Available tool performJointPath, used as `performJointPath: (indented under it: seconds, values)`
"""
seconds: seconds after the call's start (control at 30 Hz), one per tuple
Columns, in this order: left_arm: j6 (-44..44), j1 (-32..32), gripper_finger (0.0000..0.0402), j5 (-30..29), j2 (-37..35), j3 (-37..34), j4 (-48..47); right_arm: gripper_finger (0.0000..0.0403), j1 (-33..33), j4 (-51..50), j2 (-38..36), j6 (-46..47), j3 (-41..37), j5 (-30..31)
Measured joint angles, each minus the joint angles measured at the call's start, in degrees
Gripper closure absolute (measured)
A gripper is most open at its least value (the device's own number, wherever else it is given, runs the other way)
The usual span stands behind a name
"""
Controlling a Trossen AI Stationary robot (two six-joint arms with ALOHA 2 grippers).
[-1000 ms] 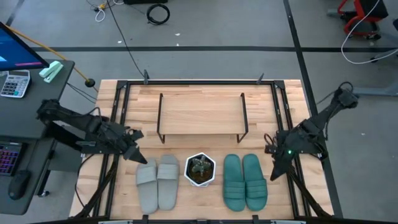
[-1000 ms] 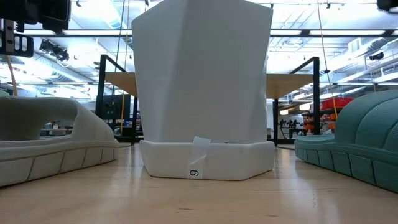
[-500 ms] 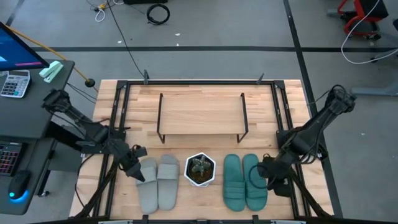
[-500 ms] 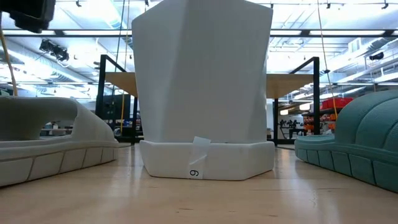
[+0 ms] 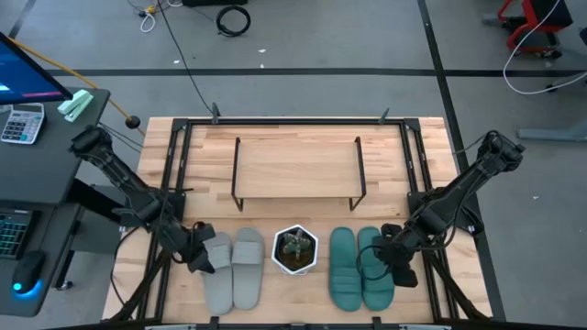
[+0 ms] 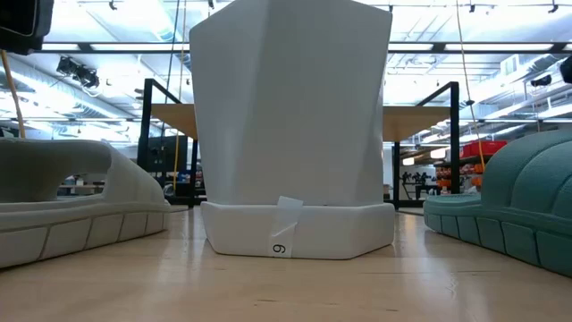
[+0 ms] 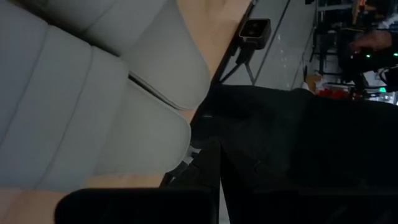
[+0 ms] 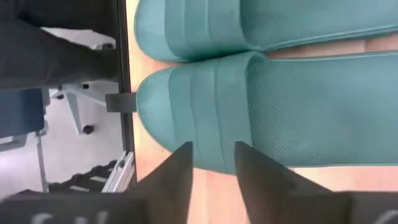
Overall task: Pick and place slides into the shelf
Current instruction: Put the right green slide on the shelf
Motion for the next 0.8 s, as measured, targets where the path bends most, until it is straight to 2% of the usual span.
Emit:
performJointPath:
  seconds: [0.2,0.4,0.57,0.8]
  values:
    - [0.1,-1.7,0.0376,-2.66,2.02,0.0,-0.06,0.0194,-0.02,-1.51,1.14,1.14,0.0,5.03]
    - [0.17,-1.97,0.0381,-2.66,3.61,0.0,-0.17,0.0153,0.0,-1.51,3.85,2.04,0.0,2.16]
    - [0.3,-2.02,0.039,-2.66,3.57,0.0,-0.04,0.0146,0.0,-1.07,6.15,1.53,0.0,2.09]
    - [0.36,-2.28,0.0385,-2.68,3.53,0.0,-0.06,0.0158,0.0,2.17,9.72,0.01,0.0,1.52]
